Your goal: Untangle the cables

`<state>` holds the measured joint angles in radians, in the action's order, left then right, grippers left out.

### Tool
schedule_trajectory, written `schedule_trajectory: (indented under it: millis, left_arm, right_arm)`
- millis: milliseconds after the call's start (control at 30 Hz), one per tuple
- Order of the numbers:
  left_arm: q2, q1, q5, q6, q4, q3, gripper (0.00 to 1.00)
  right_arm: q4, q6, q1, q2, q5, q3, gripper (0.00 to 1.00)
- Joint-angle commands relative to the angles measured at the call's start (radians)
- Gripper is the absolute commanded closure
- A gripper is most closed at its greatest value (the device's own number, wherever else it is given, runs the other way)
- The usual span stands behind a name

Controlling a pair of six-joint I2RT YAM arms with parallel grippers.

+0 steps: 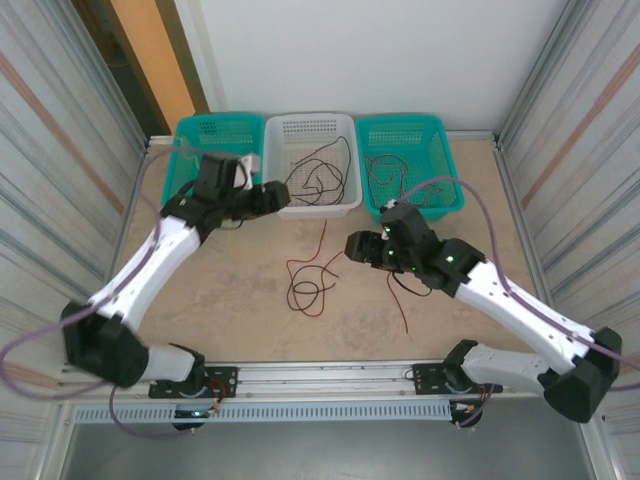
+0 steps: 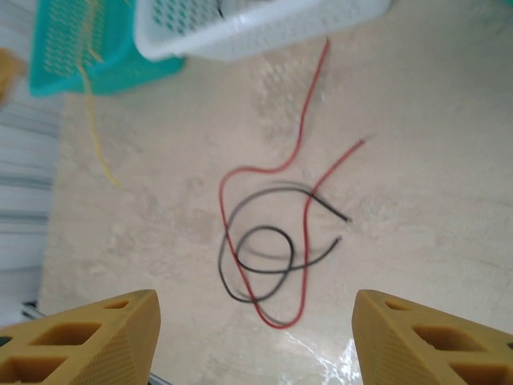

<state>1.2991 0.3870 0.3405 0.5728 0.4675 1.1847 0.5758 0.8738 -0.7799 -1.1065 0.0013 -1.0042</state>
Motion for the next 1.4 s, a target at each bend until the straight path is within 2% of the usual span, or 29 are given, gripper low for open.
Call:
schedule_trajectory:
  millis: [0, 133, 267, 467, 633, 767, 1033, 1367]
  left_arm:
    - [-0.145, 0.0, -0.025, -0.017, 0.035, -0.158, 0.34]
    - [-0.269, 0.001, -0.03, 0.006, 0.098, -0.278, 0.38]
    - [-0.346, 0.037, -0.025, 0.068, 0.055, -0.404, 0.4]
    - [-0.234, 0.173, -0.054, 0.113, -0.048, -0.476, 0.44]
    - [-0.06, 0.227, -0.065, 0.114, -0.107, -0.441, 0.5]
    - [-0.006, 0.257, -0.086, 0.113, -0.103, -0.397, 0.54]
    - [-0.063, 0.275, -0.112, 0.113, -0.08, -0.385, 0.56]
    - [-0.142, 0.275, -0.141, 0.097, -0.012, -0.355, 0.56]
  right_arm:
    - [-0.02, -0.03, -0.015, -0.067, -0.034, -0.022, 0.38]
    - [-0.047, -0.029, -0.025, -0.169, -0.046, -0.027, 0.41]
    - [-0.04, -0.011, -0.02, -0.251, -0.031, -0.037, 0.44]
    - [-0.033, 0.001, 0.004, -0.298, -0.067, -0.031, 0.47]
    - [0.002, 0.008, 0.005, -0.289, -0.046, -0.028, 0.49]
    - [0.004, 0.01, 0.009, -0.252, -0.037, -0.004, 0.47]
    - [0.006, 0.022, 0.006, -0.293, -0.072, -0.014, 0.48]
    - [-0.129, 0.17, -0.12, -0.426, -0.041, 0.004, 0.51]
